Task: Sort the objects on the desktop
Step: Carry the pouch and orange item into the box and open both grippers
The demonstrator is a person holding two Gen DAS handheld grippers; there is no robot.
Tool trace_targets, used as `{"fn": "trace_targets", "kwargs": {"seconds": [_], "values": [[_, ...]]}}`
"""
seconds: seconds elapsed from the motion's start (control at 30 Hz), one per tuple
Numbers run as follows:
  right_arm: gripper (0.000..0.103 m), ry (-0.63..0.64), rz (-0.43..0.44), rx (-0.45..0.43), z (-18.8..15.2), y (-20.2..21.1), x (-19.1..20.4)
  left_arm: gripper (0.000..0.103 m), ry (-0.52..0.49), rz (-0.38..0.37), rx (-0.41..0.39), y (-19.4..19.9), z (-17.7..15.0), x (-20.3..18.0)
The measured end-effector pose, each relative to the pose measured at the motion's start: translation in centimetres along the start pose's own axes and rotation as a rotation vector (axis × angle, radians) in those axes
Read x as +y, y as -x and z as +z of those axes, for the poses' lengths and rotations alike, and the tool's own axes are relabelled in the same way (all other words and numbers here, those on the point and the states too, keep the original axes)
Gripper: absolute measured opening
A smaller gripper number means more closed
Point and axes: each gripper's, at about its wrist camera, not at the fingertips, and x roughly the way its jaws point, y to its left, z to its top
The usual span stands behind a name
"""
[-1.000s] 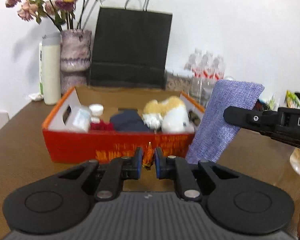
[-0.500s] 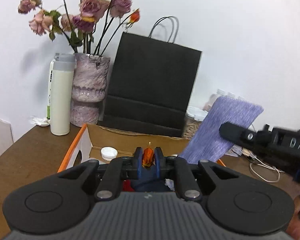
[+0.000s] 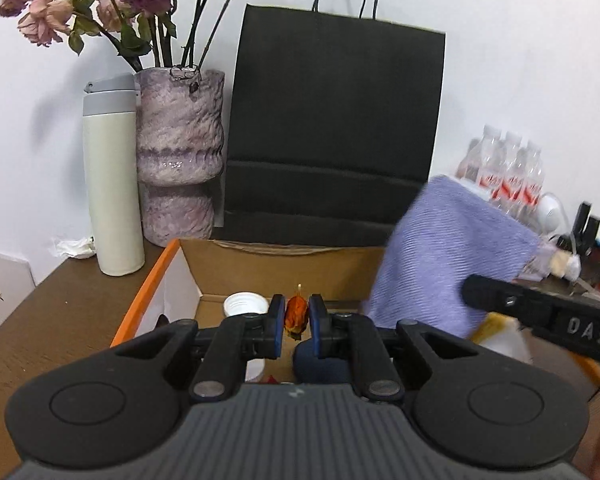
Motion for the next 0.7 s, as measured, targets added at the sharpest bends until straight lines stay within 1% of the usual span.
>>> {"fn": "trace_targets", "kwargs": {"seconds": [0.07,0.27,0.3,0.33,0.37,0.4,0.43,0.47,0.5,0.53,0.57,0.6,0.63,0.67,0.7], "values": [[0.001,0.011,-0.026,0.011,-0.3,-0.2,-0.2,0.013,-0.012,0.005,0.003,-0.1,-0.2,-0.1],[0.003,0.048,-0.059,0.034,-0.9,-0.4,0.3,0.015,-0.054,0.030,0.007,-0.3,-0.9,-0.7],[0.008,0.051,-0.066,0.038,-1.0,-0.4,0.3,0.015,-0.053,0.034,0.004,-0.2,-1.0,-0.7],[0.012,0.050,-0.079,0.043,-1.0,-0.4,0.4,0.018,-0.054,0.038,0.001,-0.2,-1.0,-0.7],[0.017,0.043,-0.090,0.053,-1.0,-0.3,0.3,0.027,-0.054,0.044,-0.005,-0.1,-1.0,-0.7],[0.031,0.037,-0.086,0.060,-1.0,-0.2,0.3,0.033,-0.054,0.052,-0.015,0.1,-1.0,-0.7],[0.048,0.043,-0.079,0.060,-1.1,0.1,0.3,0.046,-0.056,0.064,-0.032,0.4,-1.0,-0.7],[0.056,0.062,-0.085,0.055,-1.2,0.4,0.5,0.057,-0.057,0.073,-0.046,0.7,-1.0,-0.8],[0.065,0.086,-0.099,0.047,-1.3,0.7,0.8,0.062,-0.056,0.078,-0.061,1.0,-1.0,-0.8],[0.073,0.107,-0.112,0.042,-1.4,1.0,1.0,0.073,-0.054,0.079,-0.079,1.3,-1.0,-0.9],[0.077,0.123,-0.117,0.038,-1.5,1.3,1.2,0.086,-0.051,0.080,-0.094,1.6,-1.0,-0.9],[0.085,0.132,-0.116,0.033,-1.6,1.5,1.3,0.090,-0.047,0.084,-0.112,1.9,-1.0,-1.0],[0.091,0.139,-0.121,0.025,-1.7,1.8,1.4,0.098,-0.046,0.101,-0.130,2.1,-1.0,-1.0],[0.094,0.149,-0.130,0.018,-1.7,2.0,1.5,0.103,-0.050,0.115,-0.143,2.2,-1.1,-1.0],[0.102,0.160,-0.145,0.013,-1.7,2.1,1.5,0.103,-0.051,0.117,-0.151,2.2,-1.1,-1.1]]}}
